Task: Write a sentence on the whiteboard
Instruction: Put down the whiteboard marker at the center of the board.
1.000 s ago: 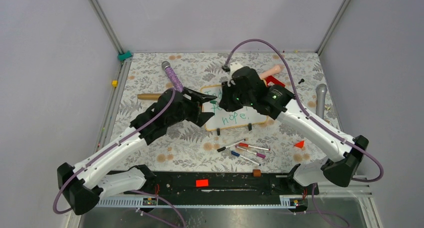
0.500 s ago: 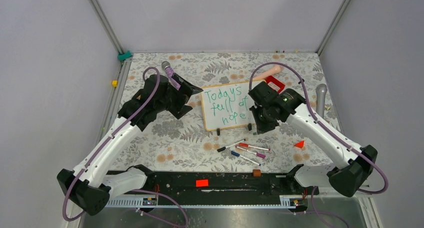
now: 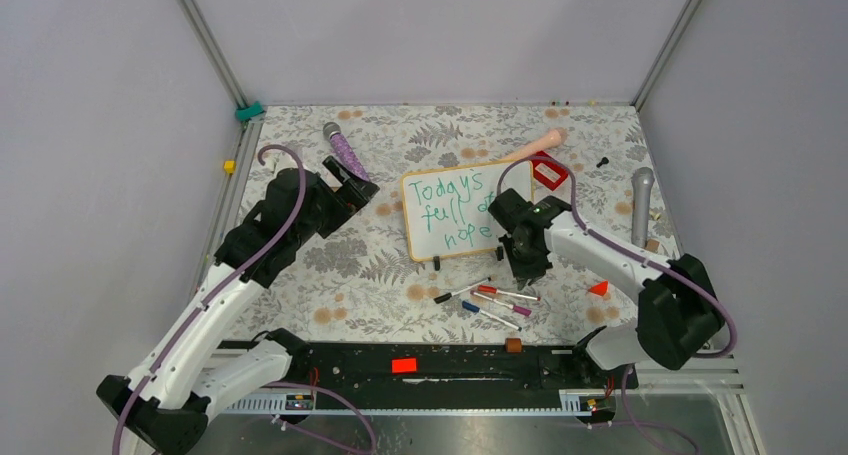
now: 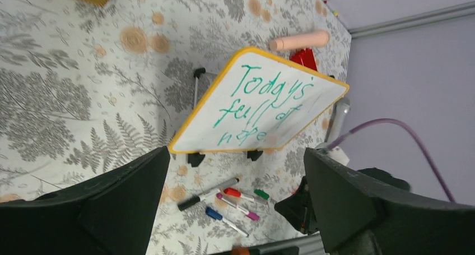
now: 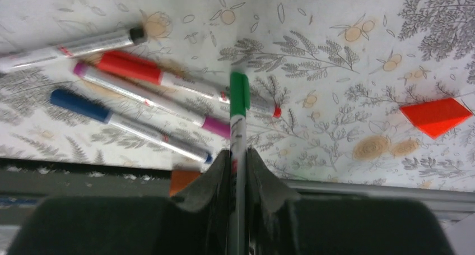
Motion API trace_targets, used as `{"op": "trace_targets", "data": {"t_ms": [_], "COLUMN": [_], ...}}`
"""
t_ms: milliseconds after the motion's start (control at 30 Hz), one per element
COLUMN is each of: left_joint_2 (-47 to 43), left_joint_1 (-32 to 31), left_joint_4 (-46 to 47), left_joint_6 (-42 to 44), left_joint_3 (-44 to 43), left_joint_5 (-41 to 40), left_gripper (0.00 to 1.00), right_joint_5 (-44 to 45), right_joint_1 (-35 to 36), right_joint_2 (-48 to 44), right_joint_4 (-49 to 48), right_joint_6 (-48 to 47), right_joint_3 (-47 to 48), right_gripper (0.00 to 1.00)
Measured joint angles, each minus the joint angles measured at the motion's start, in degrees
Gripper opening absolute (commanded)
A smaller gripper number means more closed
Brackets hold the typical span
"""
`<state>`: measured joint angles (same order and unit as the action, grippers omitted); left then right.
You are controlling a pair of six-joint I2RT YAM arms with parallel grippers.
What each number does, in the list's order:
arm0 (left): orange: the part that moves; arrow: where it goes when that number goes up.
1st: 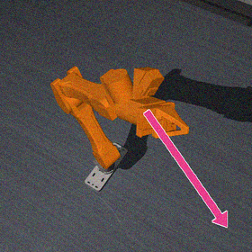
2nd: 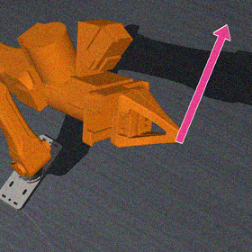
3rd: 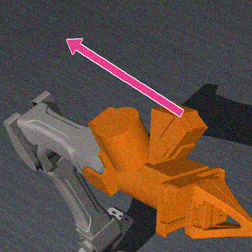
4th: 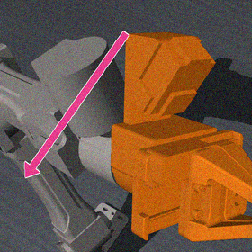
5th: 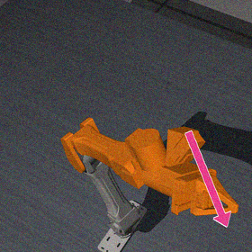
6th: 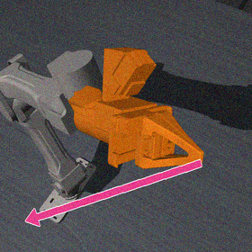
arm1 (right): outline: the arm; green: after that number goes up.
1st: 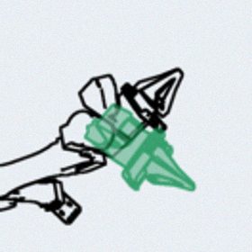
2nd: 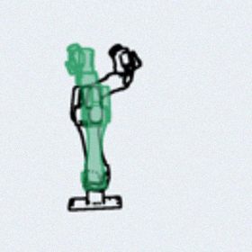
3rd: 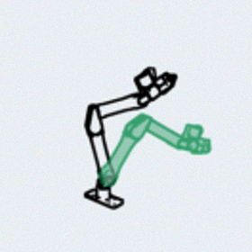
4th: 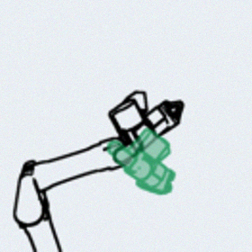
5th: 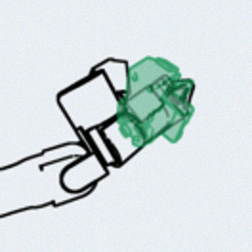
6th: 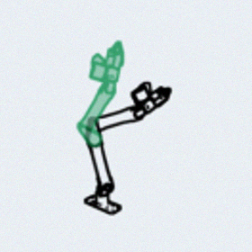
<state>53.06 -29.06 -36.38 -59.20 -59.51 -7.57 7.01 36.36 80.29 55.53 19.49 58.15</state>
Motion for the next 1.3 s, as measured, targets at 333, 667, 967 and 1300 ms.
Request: {"op": "trace_targets", "data": {"t_ms": [333,667,967,1300], "left_joint_2": [-3.6,-6.2,-5.4,-2.4], "left_joint_1": [0.2,0.2,0.2,0.2], "left_joint_4": [2.3,9.8,10.3,9.3], "left_joint_6": [6.3,9.9,13.0,17.6], "left_joint_3": [3.0,10.9,12.6,12.6], "left_joint_5": [-5.6,-5.7,-4.8,-4.3], "left_gripper": [0.91,0.95,0.99,0.99], "right_joint_5": [1.0,-9.4,-24.7,-24.7], "right_joint_1": [-0.3,-5.3,-6.4,-8.1], "right_joint_2": [-5.4,-19.1,-20.9,-19.6], "right_joint_4": [-5.0,-10.7,-27.9,-34.4], "right_joint_6": [2.0,2.0,3.4,5.1], "right_joint_3": [-6.0,-9.3,-19.2,-18.6], "right_gripper": [0.0,0.04,0.39,0.98]}}
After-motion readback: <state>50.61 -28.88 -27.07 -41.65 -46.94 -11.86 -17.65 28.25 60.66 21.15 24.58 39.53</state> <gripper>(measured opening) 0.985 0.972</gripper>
